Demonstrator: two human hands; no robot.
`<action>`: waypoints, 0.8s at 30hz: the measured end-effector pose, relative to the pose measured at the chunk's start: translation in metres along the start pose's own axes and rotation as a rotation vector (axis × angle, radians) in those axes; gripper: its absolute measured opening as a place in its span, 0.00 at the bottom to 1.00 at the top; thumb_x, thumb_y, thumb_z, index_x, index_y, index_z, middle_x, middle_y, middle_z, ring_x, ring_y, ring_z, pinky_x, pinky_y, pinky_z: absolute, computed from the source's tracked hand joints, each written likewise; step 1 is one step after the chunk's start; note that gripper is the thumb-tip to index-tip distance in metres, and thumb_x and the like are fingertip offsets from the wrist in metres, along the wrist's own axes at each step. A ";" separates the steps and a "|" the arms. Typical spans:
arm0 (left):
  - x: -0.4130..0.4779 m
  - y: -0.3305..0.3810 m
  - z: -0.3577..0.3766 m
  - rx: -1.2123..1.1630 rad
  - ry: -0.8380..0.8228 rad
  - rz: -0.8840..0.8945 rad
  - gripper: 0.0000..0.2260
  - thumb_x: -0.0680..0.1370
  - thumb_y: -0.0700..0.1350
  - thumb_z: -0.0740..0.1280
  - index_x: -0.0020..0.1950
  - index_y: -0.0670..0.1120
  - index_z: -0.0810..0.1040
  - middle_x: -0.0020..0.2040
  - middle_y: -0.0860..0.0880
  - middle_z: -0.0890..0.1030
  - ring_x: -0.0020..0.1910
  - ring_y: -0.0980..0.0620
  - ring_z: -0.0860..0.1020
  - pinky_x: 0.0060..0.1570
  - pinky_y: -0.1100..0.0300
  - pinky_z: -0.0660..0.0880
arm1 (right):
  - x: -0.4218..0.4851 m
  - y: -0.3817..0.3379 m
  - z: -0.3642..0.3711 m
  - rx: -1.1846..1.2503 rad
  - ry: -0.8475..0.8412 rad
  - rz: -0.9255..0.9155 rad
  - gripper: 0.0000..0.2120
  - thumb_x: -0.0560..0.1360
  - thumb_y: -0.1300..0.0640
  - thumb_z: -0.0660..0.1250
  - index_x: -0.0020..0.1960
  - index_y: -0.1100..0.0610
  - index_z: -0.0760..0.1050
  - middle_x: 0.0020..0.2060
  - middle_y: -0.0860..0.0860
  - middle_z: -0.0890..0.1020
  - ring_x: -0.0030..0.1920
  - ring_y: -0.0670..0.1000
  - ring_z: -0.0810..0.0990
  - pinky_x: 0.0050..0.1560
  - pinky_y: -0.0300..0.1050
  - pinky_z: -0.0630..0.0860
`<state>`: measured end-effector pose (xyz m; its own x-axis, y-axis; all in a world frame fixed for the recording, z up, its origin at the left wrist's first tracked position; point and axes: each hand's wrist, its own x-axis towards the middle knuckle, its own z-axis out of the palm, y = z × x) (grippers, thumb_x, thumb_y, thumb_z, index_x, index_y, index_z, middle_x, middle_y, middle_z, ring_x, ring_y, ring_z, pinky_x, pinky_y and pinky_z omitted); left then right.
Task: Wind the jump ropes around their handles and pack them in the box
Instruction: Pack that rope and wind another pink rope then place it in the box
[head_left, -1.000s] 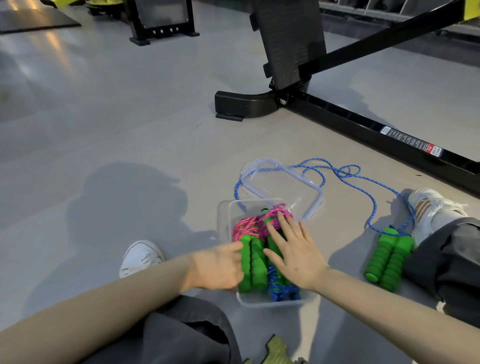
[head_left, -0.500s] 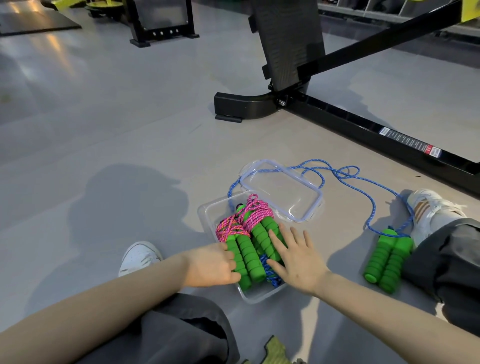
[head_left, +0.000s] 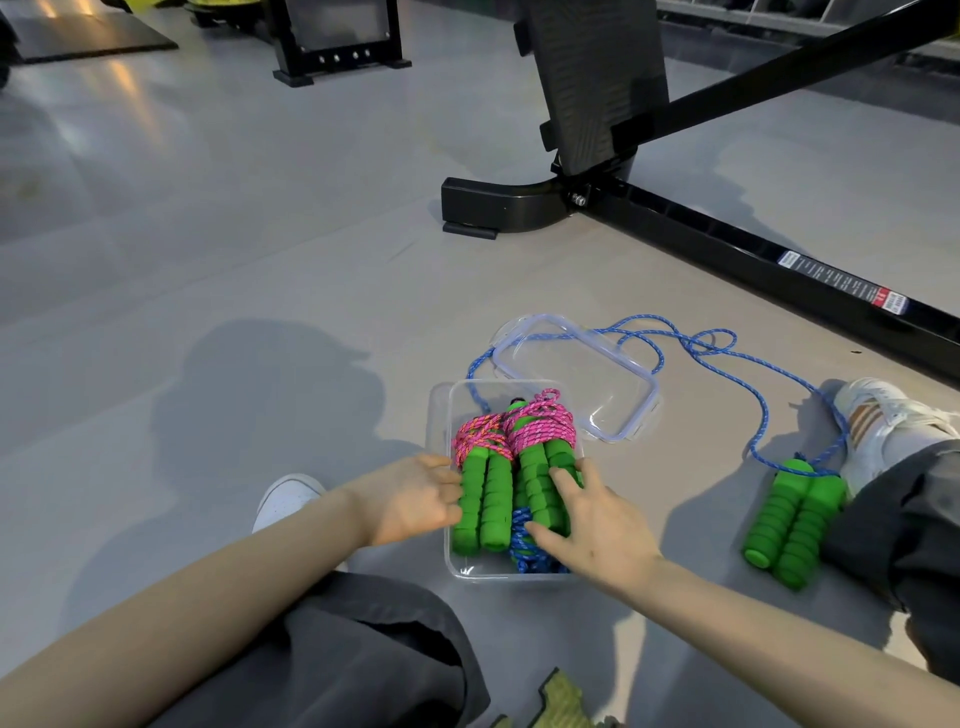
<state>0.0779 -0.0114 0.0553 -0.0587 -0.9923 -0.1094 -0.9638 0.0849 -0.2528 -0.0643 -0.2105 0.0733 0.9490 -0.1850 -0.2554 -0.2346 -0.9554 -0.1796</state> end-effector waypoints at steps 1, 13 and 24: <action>0.000 0.001 0.001 0.000 0.001 -0.005 0.10 0.68 0.39 0.57 0.33 0.49 0.75 0.33 0.51 0.77 0.40 0.50 0.79 0.46 0.58 0.75 | 0.000 0.000 0.000 0.010 0.009 0.001 0.31 0.75 0.37 0.58 0.72 0.51 0.58 0.66 0.52 0.61 0.59 0.56 0.74 0.53 0.48 0.72; 0.020 0.019 -0.005 -0.067 0.050 0.043 0.07 0.67 0.39 0.70 0.39 0.49 0.75 0.34 0.52 0.77 0.36 0.50 0.77 0.46 0.59 0.72 | 0.018 0.042 -0.013 -0.066 -0.059 -0.198 0.34 0.72 0.43 0.59 0.76 0.46 0.52 0.75 0.49 0.54 0.64 0.57 0.67 0.61 0.46 0.67; 0.015 0.010 -0.001 0.061 -0.067 -0.068 0.14 0.61 0.50 0.79 0.27 0.50 0.74 0.24 0.54 0.74 0.28 0.53 0.74 0.42 0.62 0.75 | 0.059 0.083 -0.031 -0.504 0.025 -0.368 0.42 0.55 0.63 0.79 0.67 0.50 0.72 0.65 0.58 0.75 0.62 0.62 0.76 0.57 0.60 0.73</action>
<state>0.0673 -0.0257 0.0524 0.0252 -0.9879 -0.1533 -0.9471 0.0255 -0.3200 -0.0210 -0.3079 0.0725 0.9548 0.1775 -0.2384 0.2311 -0.9477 0.2201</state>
